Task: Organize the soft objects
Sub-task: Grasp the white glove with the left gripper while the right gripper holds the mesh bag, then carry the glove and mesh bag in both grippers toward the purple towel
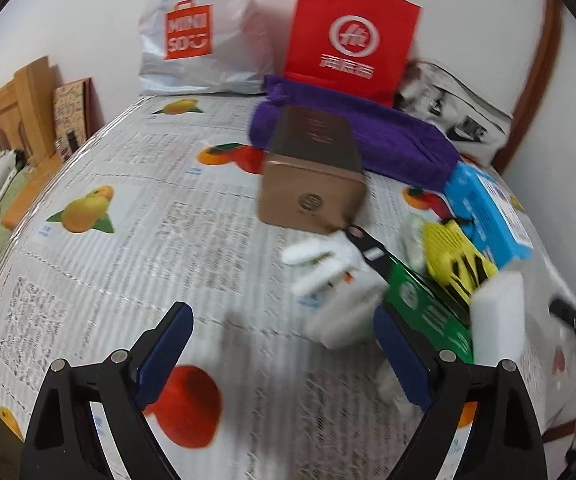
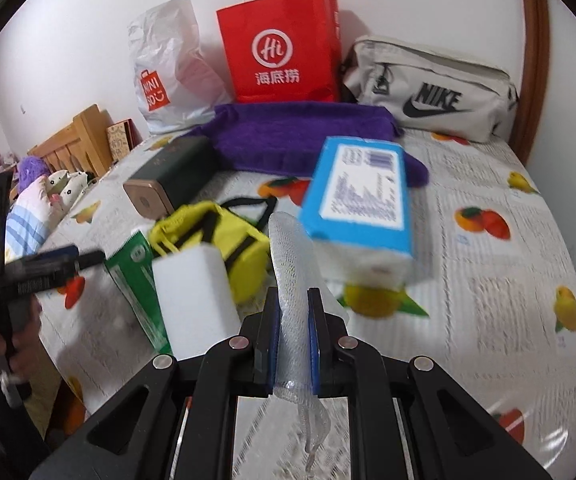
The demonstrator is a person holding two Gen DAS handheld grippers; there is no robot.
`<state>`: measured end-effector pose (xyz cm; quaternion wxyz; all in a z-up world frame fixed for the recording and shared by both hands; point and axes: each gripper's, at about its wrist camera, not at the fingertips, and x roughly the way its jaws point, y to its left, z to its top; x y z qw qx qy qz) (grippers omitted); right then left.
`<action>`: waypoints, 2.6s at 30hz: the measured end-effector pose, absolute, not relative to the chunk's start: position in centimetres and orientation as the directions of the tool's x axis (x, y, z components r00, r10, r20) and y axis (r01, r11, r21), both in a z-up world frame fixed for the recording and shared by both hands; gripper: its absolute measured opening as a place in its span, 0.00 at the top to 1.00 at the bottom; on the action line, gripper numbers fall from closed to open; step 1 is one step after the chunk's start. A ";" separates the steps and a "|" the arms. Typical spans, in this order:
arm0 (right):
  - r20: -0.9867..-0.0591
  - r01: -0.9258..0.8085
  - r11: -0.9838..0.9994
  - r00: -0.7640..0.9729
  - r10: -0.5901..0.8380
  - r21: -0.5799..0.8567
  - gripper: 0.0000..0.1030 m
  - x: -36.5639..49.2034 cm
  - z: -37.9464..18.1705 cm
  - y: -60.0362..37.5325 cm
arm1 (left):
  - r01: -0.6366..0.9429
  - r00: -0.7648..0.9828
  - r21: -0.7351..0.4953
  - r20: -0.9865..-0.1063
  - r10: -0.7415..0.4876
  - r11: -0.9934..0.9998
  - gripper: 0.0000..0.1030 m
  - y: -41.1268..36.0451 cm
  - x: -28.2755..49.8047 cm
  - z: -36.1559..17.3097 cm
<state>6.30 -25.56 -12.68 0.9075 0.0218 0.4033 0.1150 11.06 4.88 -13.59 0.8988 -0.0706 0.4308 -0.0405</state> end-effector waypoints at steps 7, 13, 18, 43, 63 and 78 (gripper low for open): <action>-0.758 -0.165 0.978 0.619 0.206 0.131 0.88 5.7 -14.8 -26.7 | 0.059 0.615 -0.094 -0.780 -0.111 0.994 0.32 3.9 14.5 -14.2; -0.780 -0.132 0.983 0.598 0.184 0.131 0.88 6.1 -16.1 -27.4 | 0.166 0.571 -0.102 -0.801 -0.180 0.981 0.38 1.9 15.9 -15.6; -0.793 -0.132 0.982 0.579 0.189 0.137 0.88 6.9 -17.2 -27.2 | 0.218 0.562 -0.117 -0.796 -0.223 0.969 0.70 1.1 16.5 -16.2; -0.742 -0.117 0.979 0.639 0.203 0.168 0.93 6.4 -14.4 -27.8 | 0.149 0.671 -0.214 -0.695 -0.258 0.965 0.88 5.0 12.7 -9.7; -0.682 -0.155 0.974 0.695 0.226 0.165 0.93 6.2 -9.5 -26.9 | 0.195 0.743 -0.225 -0.601 -0.294 0.955 0.88 4.6 10.6 -2.9; -0.669 -0.148 0.978 0.713 0.208 0.147 0.93 8.5 -6.8 -27.3 | 0.151 0.773 -0.241 -0.576 -0.266 0.959 0.88 5.5 12.4 0.0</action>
